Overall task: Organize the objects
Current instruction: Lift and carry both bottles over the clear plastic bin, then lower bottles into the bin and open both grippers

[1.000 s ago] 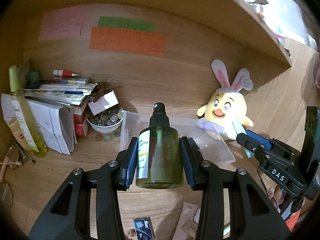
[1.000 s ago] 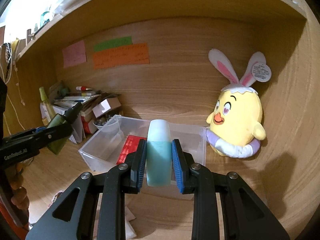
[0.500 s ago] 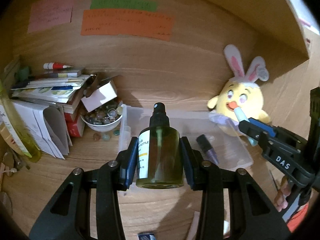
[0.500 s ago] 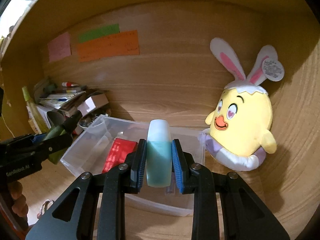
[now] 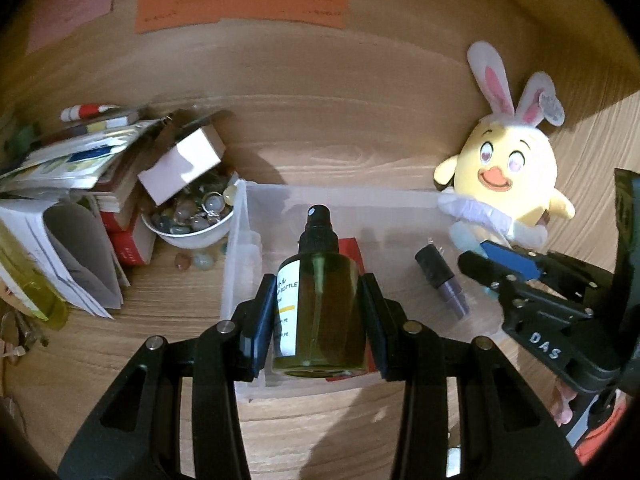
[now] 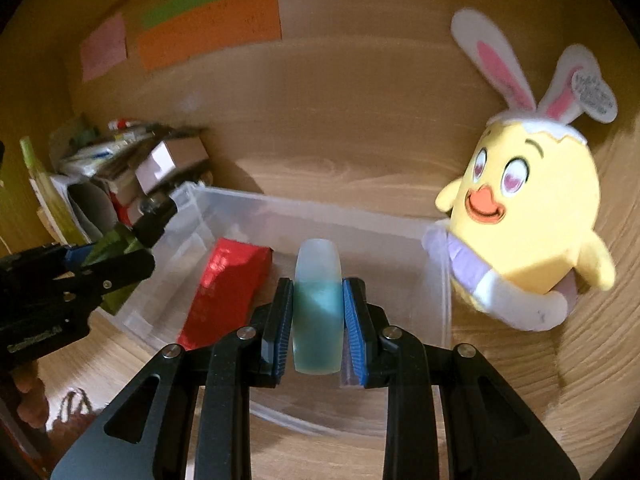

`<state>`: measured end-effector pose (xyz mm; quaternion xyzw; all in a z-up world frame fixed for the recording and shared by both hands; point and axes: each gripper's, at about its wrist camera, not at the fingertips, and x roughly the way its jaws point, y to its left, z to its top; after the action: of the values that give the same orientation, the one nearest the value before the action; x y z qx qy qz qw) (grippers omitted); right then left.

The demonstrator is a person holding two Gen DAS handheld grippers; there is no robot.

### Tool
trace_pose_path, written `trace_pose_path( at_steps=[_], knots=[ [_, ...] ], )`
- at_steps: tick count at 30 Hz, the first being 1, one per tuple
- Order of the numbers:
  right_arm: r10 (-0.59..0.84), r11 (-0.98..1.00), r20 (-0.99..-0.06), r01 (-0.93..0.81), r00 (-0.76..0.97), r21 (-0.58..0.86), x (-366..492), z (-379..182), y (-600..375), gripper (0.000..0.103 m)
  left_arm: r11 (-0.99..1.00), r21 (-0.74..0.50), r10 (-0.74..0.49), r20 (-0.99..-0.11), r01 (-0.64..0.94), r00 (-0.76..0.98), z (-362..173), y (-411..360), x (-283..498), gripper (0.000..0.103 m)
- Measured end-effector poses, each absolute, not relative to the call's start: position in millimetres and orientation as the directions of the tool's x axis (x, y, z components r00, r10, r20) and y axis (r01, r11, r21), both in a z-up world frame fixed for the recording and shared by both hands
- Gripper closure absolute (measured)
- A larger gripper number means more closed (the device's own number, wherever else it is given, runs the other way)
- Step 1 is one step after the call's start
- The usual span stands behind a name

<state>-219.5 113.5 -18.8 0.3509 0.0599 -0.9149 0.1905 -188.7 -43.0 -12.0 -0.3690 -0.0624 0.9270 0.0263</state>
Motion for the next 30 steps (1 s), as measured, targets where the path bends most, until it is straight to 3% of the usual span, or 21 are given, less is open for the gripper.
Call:
trace_pose_path(
  at_steps=[12, 23, 30],
  knots=[
    [-0.315, -0.912, -0.716, 0.406, -0.623, 0.048, -231, -38, 114, 0.080, -0.990, -0.139, 0.117, -0.732, -0.022, -0.671, -28, -37, -207, 0.062],
    [-0.334, -0.901, -0.750, 0.426, -0.571, 0.078, -234, -48, 108, 0.080, -0.987, -0.154, 0.136, -0.718, -0.034, -0.683, -16, -40, -199, 0.062],
    [-0.332, -0.899, -0.735, 0.435, -0.591, 0.056, -226, -36, 109, 0.079, -0.986, -0.161, 0.142, -0.696, -0.040, -0.704, -2, -44, -186, 0.052]
  ],
)
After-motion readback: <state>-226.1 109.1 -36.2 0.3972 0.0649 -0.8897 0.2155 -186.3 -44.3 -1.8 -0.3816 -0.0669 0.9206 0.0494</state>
